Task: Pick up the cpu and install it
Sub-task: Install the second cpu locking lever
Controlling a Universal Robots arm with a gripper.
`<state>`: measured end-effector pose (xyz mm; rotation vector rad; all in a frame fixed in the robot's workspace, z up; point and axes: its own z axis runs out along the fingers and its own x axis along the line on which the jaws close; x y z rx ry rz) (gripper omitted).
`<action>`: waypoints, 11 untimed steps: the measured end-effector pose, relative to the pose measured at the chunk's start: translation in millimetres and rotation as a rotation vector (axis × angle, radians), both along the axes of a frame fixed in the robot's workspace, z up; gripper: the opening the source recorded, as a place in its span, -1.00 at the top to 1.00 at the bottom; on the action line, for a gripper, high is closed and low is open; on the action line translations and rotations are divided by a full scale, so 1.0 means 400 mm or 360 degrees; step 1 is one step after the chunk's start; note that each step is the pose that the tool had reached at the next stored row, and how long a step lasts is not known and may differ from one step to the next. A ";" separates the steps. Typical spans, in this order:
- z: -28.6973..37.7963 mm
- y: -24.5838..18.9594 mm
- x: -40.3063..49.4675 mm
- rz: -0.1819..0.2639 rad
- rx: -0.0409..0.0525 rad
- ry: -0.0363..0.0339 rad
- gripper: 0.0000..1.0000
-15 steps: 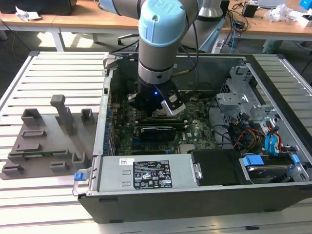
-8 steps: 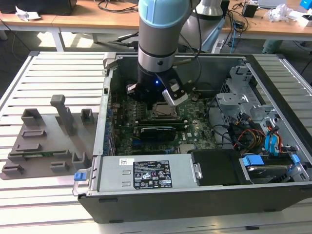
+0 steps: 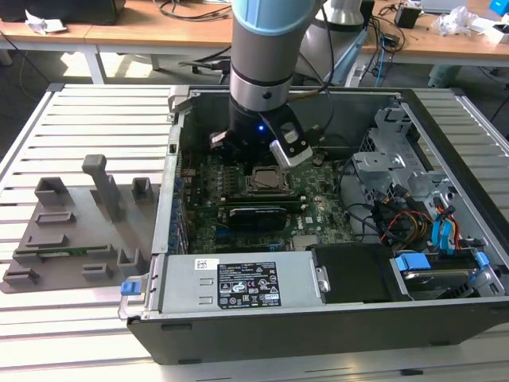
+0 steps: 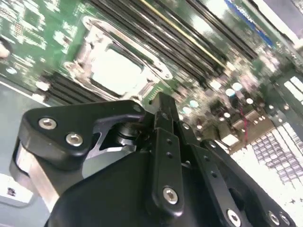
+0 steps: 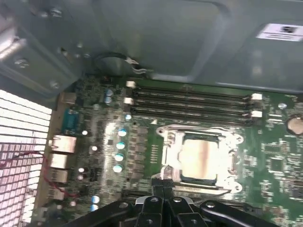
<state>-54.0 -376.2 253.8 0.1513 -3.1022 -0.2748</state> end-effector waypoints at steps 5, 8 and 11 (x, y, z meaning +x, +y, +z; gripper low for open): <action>0.000 -0.012 0.054 0.0000 -0.0001 0.0004 0.79; -0.001 -0.034 0.055 0.0000 -0.0001 0.0004 0.79; -0.001 -0.070 0.055 0.0000 -0.0001 0.0004 0.79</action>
